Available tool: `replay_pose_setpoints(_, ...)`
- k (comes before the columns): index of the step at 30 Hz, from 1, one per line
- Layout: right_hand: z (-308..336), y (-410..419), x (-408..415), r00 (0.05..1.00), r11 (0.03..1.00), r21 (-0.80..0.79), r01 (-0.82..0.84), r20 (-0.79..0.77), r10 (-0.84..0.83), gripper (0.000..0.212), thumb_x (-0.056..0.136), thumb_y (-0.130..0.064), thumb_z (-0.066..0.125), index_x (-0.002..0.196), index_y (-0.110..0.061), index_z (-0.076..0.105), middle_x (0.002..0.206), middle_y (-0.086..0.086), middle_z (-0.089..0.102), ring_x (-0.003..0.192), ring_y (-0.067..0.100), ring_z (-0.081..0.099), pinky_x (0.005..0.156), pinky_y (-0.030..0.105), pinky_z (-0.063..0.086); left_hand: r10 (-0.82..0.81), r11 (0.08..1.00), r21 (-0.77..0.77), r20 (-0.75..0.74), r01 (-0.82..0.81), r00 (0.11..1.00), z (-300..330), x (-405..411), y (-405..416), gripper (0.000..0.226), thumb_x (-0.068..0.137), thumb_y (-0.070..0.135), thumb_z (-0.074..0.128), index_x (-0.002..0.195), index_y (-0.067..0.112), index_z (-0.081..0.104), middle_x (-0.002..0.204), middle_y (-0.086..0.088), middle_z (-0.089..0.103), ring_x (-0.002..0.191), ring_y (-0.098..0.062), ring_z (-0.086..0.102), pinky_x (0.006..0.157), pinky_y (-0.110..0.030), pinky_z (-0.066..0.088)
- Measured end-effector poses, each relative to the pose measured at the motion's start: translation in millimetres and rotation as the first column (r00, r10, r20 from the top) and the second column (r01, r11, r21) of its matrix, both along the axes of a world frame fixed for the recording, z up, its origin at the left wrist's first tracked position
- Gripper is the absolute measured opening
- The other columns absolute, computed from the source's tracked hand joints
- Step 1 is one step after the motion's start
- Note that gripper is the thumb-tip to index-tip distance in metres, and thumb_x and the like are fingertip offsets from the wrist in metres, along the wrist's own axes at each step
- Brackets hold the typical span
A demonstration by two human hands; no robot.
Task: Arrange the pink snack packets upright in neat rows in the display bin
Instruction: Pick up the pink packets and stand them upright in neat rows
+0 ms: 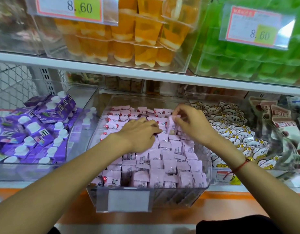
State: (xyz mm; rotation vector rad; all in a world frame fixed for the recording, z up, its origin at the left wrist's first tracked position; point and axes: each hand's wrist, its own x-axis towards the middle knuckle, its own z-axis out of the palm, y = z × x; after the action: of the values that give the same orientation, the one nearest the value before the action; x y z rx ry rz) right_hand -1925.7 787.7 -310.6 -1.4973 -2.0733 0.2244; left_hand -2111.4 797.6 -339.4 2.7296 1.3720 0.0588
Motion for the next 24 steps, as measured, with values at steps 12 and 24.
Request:
replay_pose_setpoints(12,22,-27,-31,0.653,0.968,0.063,0.243,-0.748,-0.115,0.003,0.093,-0.015,0.054,0.091,-0.014,0.056,0.081,0.002,0.064,0.063,0.002,0.055,0.062,0.018,0.046,0.112,0.992,-0.047,0.738,-0.116,0.665,25,-7,-37,0.078,0.068,0.064,0.066,0.133,0.032,0.038,0.132,0.015,0.041,0.114,0.000,0.043,0.089,-0.021,0.039)
replay_pose_setpoints(24,21,-22,-33,0.918,0.996,-0.043,0.077,-0.388,-0.088,0.022,0.094,-0.026,0.051,0.115,-0.023,0.055,0.117,0.006,0.058,0.108,0.016,0.053,0.097,0.035,0.042,0.696,0.636,-0.757,0.646,0.147,0.313,33,-31,-28,0.016,0.089,0.027,0.062,0.087,0.016,0.073,0.081,-0.008,0.074,0.062,-0.011,0.068,0.054,-0.019,0.053)
